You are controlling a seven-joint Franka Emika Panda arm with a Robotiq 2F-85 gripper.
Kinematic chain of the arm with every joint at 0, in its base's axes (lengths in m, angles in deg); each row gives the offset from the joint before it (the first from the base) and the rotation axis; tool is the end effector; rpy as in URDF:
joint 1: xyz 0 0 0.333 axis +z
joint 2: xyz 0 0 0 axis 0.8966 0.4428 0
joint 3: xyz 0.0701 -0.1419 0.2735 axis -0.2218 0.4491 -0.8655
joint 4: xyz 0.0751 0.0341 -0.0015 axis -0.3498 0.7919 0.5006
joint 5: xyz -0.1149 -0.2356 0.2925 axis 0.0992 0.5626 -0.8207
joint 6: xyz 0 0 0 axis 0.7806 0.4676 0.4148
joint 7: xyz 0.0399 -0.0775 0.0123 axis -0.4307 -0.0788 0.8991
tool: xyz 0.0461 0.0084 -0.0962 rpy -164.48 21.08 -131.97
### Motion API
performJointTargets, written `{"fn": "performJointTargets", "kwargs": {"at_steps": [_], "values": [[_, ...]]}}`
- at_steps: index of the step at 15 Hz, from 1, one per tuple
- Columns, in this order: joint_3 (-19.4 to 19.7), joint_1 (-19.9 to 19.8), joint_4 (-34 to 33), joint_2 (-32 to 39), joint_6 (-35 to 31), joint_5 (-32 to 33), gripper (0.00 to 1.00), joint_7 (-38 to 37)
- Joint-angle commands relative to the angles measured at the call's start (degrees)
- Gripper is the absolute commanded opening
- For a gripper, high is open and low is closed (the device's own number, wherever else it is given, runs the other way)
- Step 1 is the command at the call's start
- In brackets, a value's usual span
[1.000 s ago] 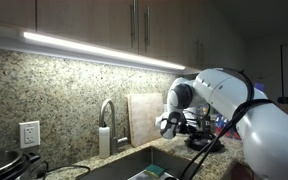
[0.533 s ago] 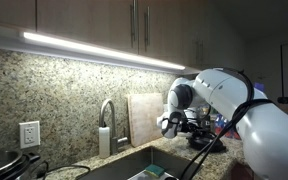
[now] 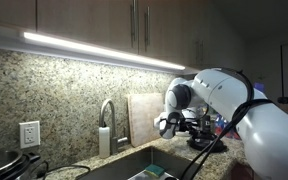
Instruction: Remove the black lid from the rice cooker
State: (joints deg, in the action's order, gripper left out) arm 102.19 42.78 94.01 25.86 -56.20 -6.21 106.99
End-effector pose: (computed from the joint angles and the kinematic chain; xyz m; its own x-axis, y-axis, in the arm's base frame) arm 0.5479 -0.4497 0.2001 0.3105 -0.1289 -0.9418 0.6599 -0.6839 0.3111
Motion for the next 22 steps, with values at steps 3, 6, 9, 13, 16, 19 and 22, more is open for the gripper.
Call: {"fn": "performJointTargets", "kwargs": {"at_steps": [3, 6, 9, 13, 16, 19, 22], "values": [[-0.5, 1.0, 6.1, -4.9, -2.6, 4.8, 1.0, 6.5], [-0.9, 1.0, 11.2, -8.2, -6.1, 7.0, 1.0, 9.1], [-0.8, 1.3, 18.9, -12.8, -9.3, 9.5, 1.0, 8.3], [-0.3, 2.1, 28.8, -18.7, -12.4, 15.5, 1.0, 5.3], [0.5, 2.8, 37.0, -24.1, -16.1, 26.6, 1.0, 2.8], [1.2, 2.3, 45.4, -30.6, -21.3, 37.8, 1.0, 1.2], [3.1, 1.6, 54.3, -38.8, -27.4, 49.8, 1.0, 0.1]]}}
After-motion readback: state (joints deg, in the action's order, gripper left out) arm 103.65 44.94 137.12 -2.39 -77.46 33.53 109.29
